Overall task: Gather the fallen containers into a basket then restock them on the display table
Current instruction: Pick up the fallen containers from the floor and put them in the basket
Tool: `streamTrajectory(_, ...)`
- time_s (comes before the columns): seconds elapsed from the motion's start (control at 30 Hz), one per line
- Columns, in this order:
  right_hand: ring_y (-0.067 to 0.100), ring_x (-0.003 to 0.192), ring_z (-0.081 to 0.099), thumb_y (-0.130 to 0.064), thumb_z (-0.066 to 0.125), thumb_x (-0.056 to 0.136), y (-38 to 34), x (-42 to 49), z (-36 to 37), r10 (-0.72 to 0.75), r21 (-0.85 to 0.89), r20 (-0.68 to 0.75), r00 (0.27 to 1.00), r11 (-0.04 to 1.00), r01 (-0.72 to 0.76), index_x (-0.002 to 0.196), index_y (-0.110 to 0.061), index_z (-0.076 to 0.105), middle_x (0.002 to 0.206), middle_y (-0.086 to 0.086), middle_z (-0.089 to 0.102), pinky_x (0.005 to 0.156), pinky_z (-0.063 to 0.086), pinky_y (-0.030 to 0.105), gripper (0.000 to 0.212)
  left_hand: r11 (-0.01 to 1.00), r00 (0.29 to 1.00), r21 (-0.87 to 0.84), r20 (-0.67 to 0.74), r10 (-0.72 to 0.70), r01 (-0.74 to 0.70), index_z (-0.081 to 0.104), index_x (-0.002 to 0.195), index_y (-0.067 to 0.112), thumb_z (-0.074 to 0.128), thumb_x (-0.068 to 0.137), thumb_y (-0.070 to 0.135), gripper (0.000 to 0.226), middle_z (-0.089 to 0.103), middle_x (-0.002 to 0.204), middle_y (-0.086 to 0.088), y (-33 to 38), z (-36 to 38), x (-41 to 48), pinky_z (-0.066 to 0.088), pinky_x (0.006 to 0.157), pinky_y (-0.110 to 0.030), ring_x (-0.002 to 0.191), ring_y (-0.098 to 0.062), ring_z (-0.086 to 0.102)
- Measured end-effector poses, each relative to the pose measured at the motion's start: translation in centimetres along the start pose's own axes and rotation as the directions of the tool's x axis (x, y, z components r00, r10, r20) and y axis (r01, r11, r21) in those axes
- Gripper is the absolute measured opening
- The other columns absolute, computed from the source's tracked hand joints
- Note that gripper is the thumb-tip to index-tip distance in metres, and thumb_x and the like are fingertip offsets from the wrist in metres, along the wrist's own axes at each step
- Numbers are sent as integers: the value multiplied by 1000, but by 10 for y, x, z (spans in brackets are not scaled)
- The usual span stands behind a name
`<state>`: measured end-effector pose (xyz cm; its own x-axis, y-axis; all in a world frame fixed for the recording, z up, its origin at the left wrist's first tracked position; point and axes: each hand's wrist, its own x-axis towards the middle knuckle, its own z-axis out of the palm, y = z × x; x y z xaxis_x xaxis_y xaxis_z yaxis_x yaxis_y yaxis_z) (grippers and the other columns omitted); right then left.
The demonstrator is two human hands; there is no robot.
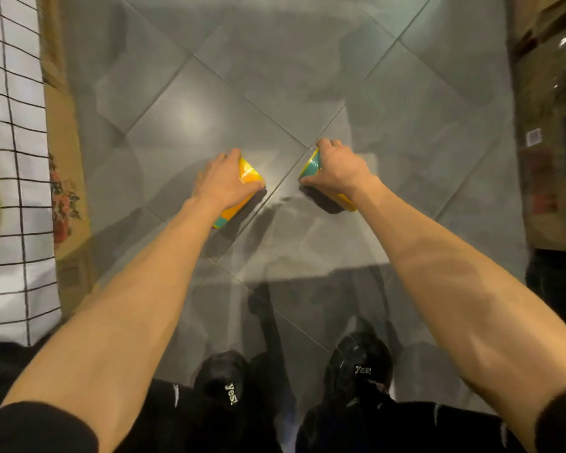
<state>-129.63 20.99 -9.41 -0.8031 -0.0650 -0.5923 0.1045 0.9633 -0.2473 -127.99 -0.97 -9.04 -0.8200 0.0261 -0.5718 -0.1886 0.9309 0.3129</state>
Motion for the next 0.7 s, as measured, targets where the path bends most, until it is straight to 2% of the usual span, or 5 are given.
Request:
streamTrajectory(0.23,30,101,57,-49,79,70,3,3,3,5,33,-27,1000,999,-5,118,-7,50,114,11,58,75,42,34,70,999,999,-52,-27,-17,16,47,131,10,76,76,55,77,56,129,-15,-4,9,2,44,86,-40,117,-35,52)
streamTrajectory(0.37,26,85,57,-43,82,65,2,-20,-7,90,189,-25,996,978,-84,104,-12,56,86,1,57,58,39,30,56,989,998,-145,-58,-12,4,52,119,9,80,72,52,70,59,116,-13,-6,-2,-22,45,81,-41,107,-35,55)
streamTrajectory(0.5,24,89,58,-40,86,65,-17,-88,-49,100,316,-18,995,945,-89,114,-13,60,96,4,63,69,41,27,62,942,989,-335,-133,-57,9,54,111,11,81,70,49,62,60,110,-11,14,-45,-95,42,79,-36,102,-31,55)
streamTrajectory(0.6,24,106,60,-42,86,65,-41,-155,-98,71,354,-39,997,934,-53,130,-16,58,113,6,66,77,40,24,76,901,991,-433,-122,-62,3,54,116,12,82,69,48,65,61,110,-8,36,-97,-162,42,79,-32,102,-28,56)
streamTrajectory(0.7,19,107,58,-42,86,65,-62,-228,-158,89,434,-64,994,899,-53,131,-20,57,114,2,66,83,42,24,75,868,988,-497,-132,-79,3,54,122,13,83,71,44,67,62,113,-6,61,-155,-232,44,82,-31,105,-23,56)
